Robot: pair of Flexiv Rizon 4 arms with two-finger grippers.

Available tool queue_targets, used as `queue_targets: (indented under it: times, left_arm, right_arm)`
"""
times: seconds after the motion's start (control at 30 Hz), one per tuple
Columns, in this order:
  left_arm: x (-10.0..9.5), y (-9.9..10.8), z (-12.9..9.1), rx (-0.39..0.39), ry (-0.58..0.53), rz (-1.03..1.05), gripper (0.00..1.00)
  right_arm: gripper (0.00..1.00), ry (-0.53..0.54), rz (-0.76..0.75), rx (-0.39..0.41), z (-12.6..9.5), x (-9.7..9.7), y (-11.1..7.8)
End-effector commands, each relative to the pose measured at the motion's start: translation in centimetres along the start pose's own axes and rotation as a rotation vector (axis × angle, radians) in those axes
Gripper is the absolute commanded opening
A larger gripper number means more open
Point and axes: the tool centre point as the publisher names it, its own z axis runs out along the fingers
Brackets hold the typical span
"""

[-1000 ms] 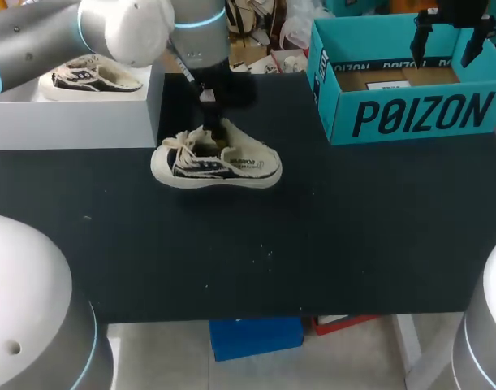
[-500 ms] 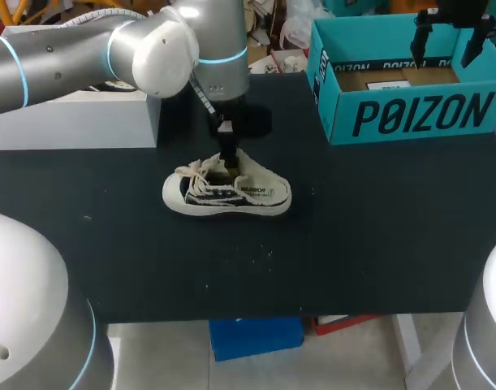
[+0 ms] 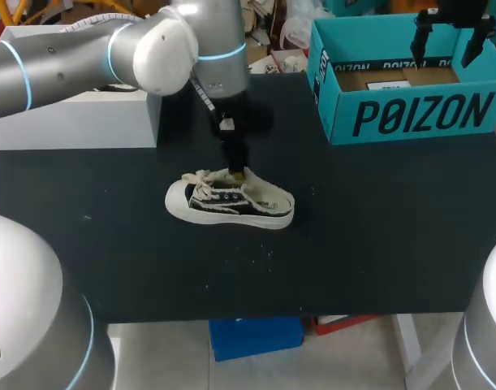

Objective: Take the shoe out of the shoebox, open the shoe tongue, remove and reinsert the insole, then place the shoe into the shoebox

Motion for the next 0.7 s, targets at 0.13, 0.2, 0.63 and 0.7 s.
queue_targets:
  times: [0.13,0.2,0.63,0.7]
  left_arm:
    - [2.6,1.6,-6.0,0.321,-0.114,0.205,1.0]
    - [3.6,1.8,-7.3,0.405,-0.139,0.28,1.0]
    - [7.6,3.8,-9.7,0.667,-0.215,0.406,1.0]
    - [7.6,3.8,-9.7,0.667,-0.215,0.406,1.0]
  right_arm:
    - [1.0,0.0,0.0,0.0,0.0,0.0,0.0]
    - [1.0,0.0,0.0,0.0,0.0,0.0,0.0]
    - [1.0,0.0,0.0,0.0,0.0,0.0,0.0]
    - [1.0,0.0,0.0,0.0,0.0,0.0,0.0]
